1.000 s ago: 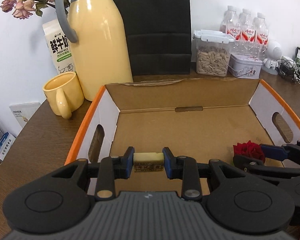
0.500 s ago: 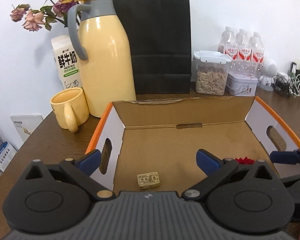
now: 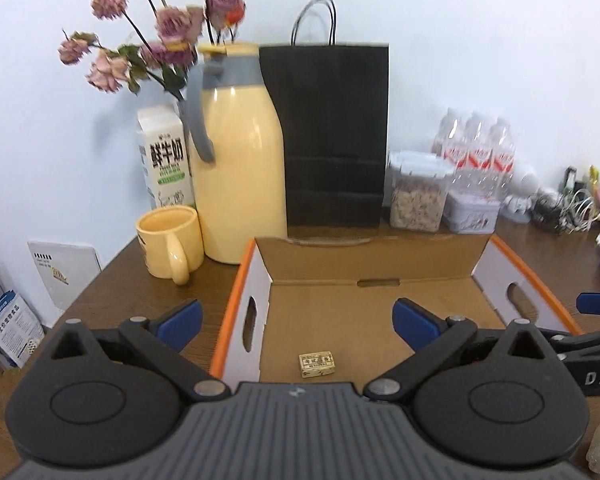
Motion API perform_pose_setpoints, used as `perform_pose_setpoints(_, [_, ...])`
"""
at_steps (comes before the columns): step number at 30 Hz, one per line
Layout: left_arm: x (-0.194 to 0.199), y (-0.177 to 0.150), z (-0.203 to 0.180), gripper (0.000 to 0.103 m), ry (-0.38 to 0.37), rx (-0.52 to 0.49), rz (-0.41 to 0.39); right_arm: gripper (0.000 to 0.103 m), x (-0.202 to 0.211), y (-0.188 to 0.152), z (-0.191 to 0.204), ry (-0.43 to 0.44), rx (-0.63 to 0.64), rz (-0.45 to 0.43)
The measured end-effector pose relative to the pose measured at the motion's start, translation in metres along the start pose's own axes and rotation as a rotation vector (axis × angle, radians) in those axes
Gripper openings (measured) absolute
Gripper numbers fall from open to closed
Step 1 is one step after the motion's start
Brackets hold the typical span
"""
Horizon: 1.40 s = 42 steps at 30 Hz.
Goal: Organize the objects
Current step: 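Carry block and rose into the cardboard box and open both grippers, then grasp the lilac pouch with the left gripper while the right grasps the plush toy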
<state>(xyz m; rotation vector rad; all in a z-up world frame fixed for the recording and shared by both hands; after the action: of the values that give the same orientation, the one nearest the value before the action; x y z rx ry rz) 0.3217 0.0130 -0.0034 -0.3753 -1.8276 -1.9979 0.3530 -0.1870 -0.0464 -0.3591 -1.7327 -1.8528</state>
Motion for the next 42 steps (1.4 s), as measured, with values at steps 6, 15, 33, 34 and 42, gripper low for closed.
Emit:
perform_pose_setpoints(6, [0.046, 0.001, 0.013, 0.103, 0.005, -0.027, -0.082, 0.103, 0.049, -0.001, -0.01, 0.003, 0.003, -0.056])
perform_pose_setpoints(15, [0.094, -0.035, 0.028, 0.103, -0.034, -0.017, -0.075, 0.103, 0.112, -0.036, -0.01, 0.017, 0.037, -0.073])
perform_pose_setpoints(33, [0.149, -0.131, 0.054, 0.103, -0.016, 0.05, 0.021, 0.103, 0.158, -0.146, 0.008, 0.051, 0.03, 0.03])
perform_pose_setpoints(34, [0.151, -0.135, 0.055, 0.103, -0.018, 0.067, 0.021, 0.103, 0.16, -0.153, 0.008, 0.056, 0.012, 0.04])
perform_pose_setpoints(42, [0.148, -0.147, 0.054, 0.103, -0.034, 0.071, 0.053, 0.103, 0.157, -0.18, 0.011, 0.045, 0.021, 0.085])
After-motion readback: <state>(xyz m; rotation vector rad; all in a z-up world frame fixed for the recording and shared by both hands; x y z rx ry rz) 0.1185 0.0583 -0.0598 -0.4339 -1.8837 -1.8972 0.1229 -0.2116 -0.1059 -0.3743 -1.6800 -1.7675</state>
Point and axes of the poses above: each gripper's, at about its wrist camera, not at the fingertips, and x roughly against the way its jaws point, z to its left, y to its top, the point moved 9 cm from there along -x, roughly the way its jaws point, and after that the axes turned 5 degrees about -x, right-handed, at the moved point
